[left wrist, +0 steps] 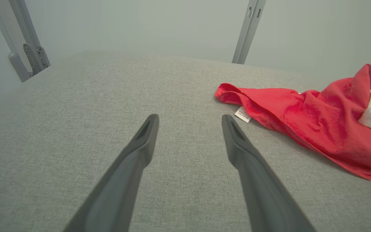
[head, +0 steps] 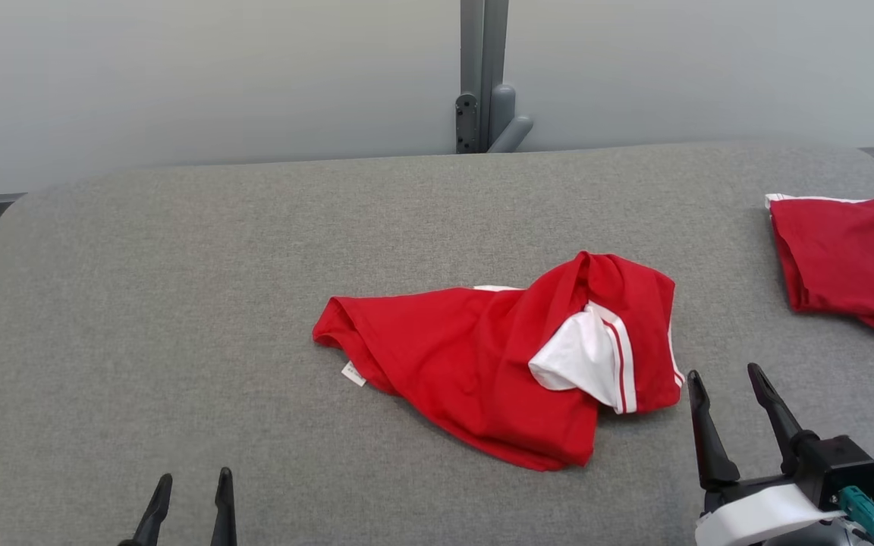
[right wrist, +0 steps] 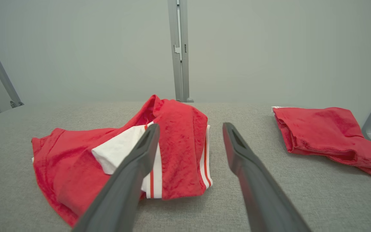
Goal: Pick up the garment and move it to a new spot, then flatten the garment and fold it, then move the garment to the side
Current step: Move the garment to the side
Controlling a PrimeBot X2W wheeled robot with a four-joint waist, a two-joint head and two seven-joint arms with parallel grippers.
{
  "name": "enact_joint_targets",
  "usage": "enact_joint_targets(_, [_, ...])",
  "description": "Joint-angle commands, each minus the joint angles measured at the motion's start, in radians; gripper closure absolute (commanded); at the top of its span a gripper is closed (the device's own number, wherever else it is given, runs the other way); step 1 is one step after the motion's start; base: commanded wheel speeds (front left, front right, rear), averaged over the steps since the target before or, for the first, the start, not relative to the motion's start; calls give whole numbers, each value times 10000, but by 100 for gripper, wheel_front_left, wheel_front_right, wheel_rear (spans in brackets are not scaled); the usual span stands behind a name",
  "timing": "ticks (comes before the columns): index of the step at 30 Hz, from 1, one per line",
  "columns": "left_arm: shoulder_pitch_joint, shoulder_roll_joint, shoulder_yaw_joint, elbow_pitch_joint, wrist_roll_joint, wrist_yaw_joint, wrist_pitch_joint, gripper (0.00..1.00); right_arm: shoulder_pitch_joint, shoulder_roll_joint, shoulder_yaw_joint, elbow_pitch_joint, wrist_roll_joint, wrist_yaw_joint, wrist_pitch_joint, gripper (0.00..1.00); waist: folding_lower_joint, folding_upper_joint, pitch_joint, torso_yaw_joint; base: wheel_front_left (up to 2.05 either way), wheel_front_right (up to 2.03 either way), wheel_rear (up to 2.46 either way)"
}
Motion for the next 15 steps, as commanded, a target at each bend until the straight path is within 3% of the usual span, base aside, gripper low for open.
enact_joint_targets(1, [321, -208, 421, -68, 234, -242, -27, 0, 179, -21, -17, 87, -5, -4, -28, 0, 0, 36, -103, 137, 0, 0, 0])
enact_joint_targets(7, [664, -803, 1428, -84, 936, -962, -27, 0, 294, -23, -23, 264, 80, -4, -28, 0, 0, 36, -146, 198, 0, 0, 0])
enact_joint_targets(15, [615, -1301, 2207, 43, 1584, -1411, -27, 0, 244, -23, 38, 328, 126, -4, -28, 0, 0, 36, -161, 104, 0, 0, 0])
